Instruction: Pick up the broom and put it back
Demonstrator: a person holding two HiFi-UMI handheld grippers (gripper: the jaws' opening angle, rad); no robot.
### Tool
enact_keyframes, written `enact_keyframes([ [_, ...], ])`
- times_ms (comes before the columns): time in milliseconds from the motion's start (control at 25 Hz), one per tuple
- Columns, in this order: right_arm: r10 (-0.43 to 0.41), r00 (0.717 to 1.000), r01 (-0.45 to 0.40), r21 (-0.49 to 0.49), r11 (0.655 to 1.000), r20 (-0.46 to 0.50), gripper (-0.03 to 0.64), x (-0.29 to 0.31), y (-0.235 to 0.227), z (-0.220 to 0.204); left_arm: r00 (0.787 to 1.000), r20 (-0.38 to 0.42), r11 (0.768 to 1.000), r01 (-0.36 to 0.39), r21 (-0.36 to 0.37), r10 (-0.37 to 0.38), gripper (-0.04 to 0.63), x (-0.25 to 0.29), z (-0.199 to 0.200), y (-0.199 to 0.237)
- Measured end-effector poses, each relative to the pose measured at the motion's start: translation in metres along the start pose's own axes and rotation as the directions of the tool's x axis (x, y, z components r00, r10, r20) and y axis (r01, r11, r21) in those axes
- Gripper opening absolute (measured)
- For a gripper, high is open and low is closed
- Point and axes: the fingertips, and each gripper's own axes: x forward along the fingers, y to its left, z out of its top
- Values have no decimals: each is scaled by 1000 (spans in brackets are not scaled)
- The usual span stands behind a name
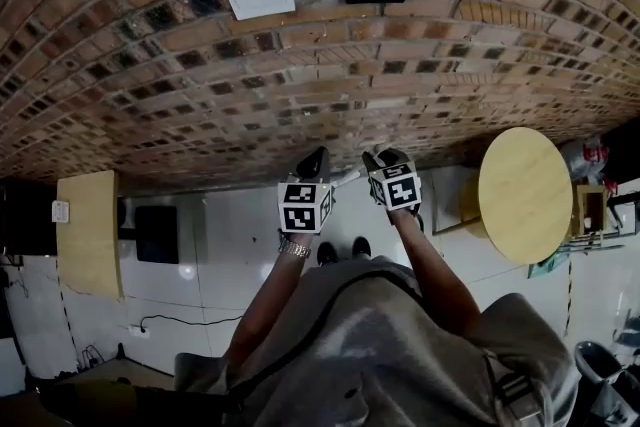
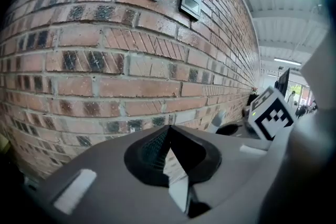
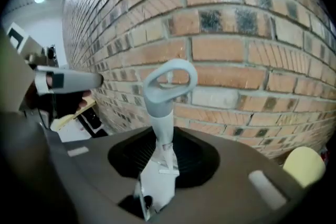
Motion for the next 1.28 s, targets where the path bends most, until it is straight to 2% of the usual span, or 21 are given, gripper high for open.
enact_keyframes([
  [160,10,1000,-10,25,1000,14,100,-23,2,29,1000,18,1000,13,-3,-13,0,11,8,-12],
  [320,33,999,-33,17,999,7,100,-34,9,38,999,15,999,42,-16,-42,0,17,7,-24],
  [840,77,997,-78,-31,996,-30,101,-37,25,25,998,26,998,54,-34,-53,0,12,10,-28],
  [1040,84,993,-88,-41,995,-86,101,-25,23,-1,999,19,999,45,-31,-44,0,5,5,-24],
  [1280,81,964,-86,-9,996,-255,101,33,5,-81,1000,23,998,-18,-62,19,0,-9,-3,-8],
])
